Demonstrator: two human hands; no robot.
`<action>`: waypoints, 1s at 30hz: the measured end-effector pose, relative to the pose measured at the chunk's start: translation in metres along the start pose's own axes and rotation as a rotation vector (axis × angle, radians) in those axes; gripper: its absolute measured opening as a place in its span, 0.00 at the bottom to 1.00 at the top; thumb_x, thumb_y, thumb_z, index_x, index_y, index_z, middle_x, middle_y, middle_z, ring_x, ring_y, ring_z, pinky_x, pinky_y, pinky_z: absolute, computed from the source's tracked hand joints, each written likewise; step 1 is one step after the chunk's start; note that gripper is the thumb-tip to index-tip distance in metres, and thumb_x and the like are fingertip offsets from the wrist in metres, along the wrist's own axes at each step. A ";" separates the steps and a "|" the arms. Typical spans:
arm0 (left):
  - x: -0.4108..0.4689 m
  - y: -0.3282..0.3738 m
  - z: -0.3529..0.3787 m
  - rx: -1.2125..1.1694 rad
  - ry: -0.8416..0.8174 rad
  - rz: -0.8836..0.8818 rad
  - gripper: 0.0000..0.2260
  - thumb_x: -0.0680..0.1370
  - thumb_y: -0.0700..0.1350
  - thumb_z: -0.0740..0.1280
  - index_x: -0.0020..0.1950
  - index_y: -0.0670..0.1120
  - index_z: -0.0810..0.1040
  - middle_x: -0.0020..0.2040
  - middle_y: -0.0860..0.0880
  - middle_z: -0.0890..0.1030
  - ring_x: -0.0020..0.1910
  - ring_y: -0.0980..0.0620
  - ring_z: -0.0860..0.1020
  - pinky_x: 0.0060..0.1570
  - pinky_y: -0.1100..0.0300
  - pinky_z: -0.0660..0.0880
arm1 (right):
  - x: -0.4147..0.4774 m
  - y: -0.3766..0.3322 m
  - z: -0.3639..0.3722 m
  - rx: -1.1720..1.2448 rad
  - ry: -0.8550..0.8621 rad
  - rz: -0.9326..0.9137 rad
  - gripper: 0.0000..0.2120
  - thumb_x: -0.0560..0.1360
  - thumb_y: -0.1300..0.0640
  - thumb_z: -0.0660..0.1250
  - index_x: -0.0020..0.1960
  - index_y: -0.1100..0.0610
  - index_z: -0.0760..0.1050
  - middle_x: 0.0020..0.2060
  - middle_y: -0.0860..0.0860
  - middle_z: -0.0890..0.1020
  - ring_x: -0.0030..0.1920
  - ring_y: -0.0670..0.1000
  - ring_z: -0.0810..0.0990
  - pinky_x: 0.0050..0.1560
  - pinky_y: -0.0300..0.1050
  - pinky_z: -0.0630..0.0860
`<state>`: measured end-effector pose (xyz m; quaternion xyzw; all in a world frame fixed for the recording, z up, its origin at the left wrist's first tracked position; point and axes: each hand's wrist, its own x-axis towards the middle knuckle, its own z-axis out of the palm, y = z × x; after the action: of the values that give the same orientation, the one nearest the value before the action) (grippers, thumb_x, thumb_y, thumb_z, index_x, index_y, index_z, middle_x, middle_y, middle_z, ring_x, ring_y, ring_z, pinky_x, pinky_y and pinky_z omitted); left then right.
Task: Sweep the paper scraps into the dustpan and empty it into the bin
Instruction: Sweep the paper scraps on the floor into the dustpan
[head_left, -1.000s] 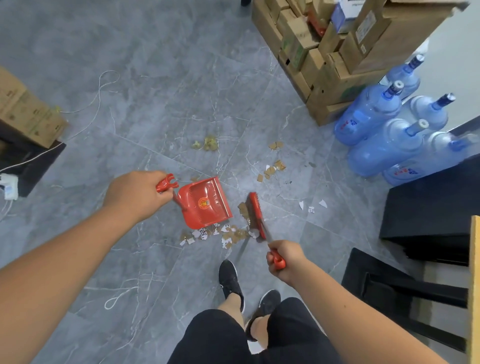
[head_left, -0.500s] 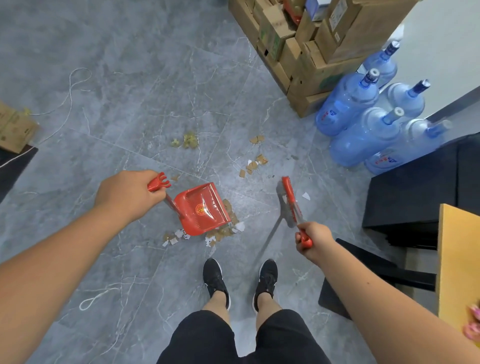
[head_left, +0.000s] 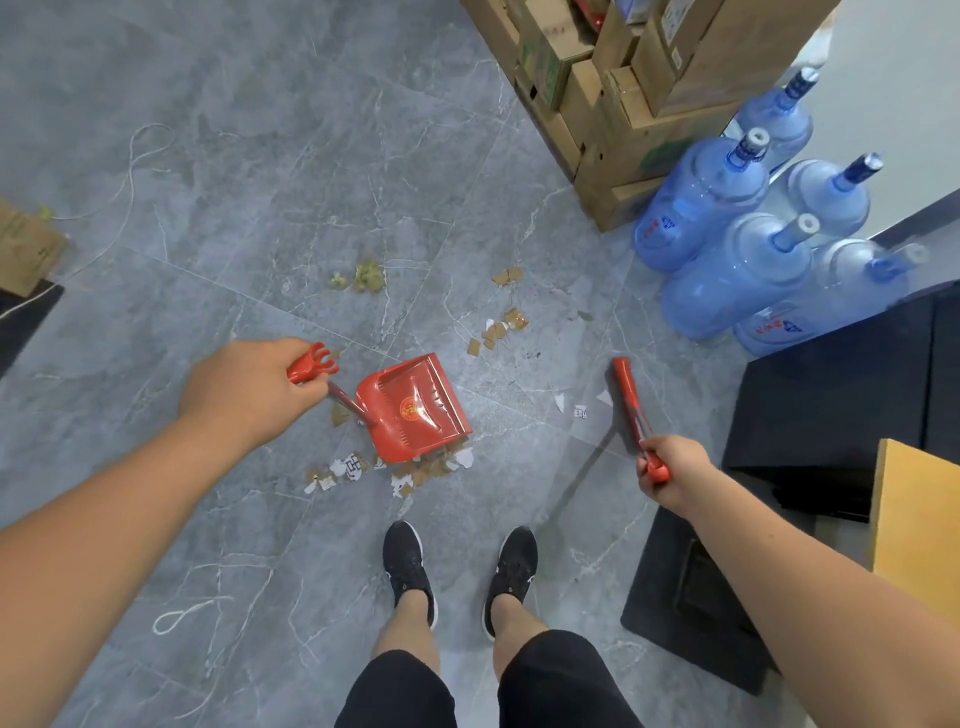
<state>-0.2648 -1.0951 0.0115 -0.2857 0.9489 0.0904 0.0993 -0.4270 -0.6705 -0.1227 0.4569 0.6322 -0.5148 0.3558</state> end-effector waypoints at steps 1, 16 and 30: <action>0.001 0.003 0.002 -0.011 -0.012 0.004 0.10 0.73 0.58 0.69 0.41 0.52 0.79 0.36 0.50 0.80 0.41 0.42 0.79 0.36 0.57 0.71 | 0.002 -0.002 0.004 0.002 -0.019 0.007 0.04 0.79 0.67 0.58 0.51 0.60 0.68 0.34 0.55 0.69 0.20 0.46 0.70 0.16 0.32 0.62; 0.012 0.039 0.015 0.060 -0.047 0.139 0.07 0.73 0.58 0.70 0.46 0.57 0.81 0.39 0.51 0.82 0.39 0.44 0.78 0.35 0.57 0.71 | -0.010 -0.014 0.024 0.039 -0.112 0.038 0.07 0.79 0.67 0.58 0.53 0.58 0.69 0.35 0.54 0.69 0.28 0.47 0.68 0.20 0.33 0.65; 0.014 0.053 0.008 0.053 -0.048 0.171 0.08 0.74 0.58 0.70 0.48 0.56 0.82 0.43 0.49 0.83 0.45 0.41 0.80 0.40 0.54 0.73 | -0.019 0.000 0.024 -0.034 -0.130 0.057 0.08 0.79 0.66 0.58 0.57 0.58 0.68 0.35 0.54 0.69 0.28 0.47 0.69 0.19 0.33 0.66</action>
<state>-0.3048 -1.0575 0.0061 -0.1988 0.9691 0.0803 0.1217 -0.4212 -0.6978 -0.1106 0.4343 0.6032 -0.5220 0.4184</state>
